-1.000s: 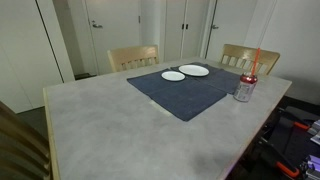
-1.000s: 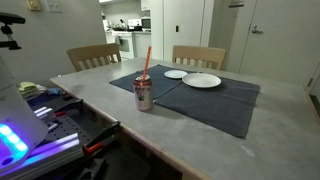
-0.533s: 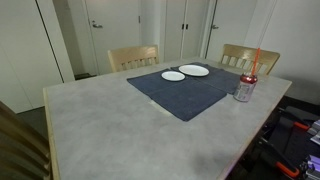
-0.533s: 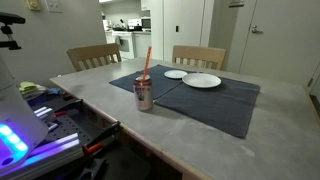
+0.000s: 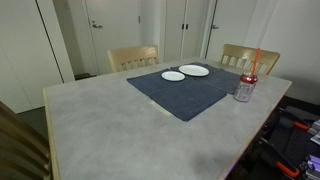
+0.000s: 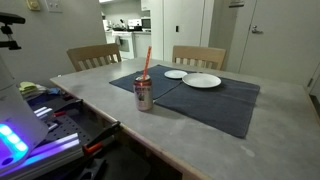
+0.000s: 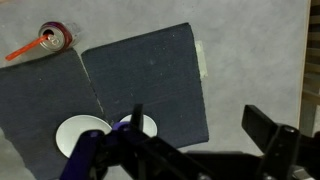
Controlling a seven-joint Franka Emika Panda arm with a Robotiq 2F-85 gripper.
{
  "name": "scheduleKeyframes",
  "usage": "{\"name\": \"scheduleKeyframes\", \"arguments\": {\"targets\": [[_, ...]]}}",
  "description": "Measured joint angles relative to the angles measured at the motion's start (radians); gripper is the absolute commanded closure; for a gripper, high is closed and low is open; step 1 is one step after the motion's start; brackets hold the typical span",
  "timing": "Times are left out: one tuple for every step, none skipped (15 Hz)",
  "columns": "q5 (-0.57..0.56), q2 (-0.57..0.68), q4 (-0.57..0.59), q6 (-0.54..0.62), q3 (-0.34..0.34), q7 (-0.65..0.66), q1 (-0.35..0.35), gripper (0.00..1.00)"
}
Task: Take the straw out of the drink can and put it on the table mat on the left
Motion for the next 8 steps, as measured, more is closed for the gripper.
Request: {"name": "scheduleKeyframes", "arguments": {"targets": [[0.0,0.009,0.01,-0.001,-0.012,-0.005,-0.003,0.0],[0.0,0.023,0.025,-0.001,-0.027,-0.012,-0.007,0.0],[-0.001,0.04,0.04,-0.002,-0.043,-0.023,-0.013,0.0],[-0.001,0.06,0.056,-0.003,-0.06,-0.036,-0.019,0.0],[-0.001,0.08,0.073,-0.006,-0.078,-0.053,-0.025,0.0],[-0.001,0.098,0.088,-0.013,-0.094,-0.068,-0.03,0.0],[-0.008,0.114,0.102,-0.03,-0.108,-0.074,-0.038,0.0],[-0.025,0.122,0.112,-0.049,-0.119,-0.075,-0.047,0.0]]}}
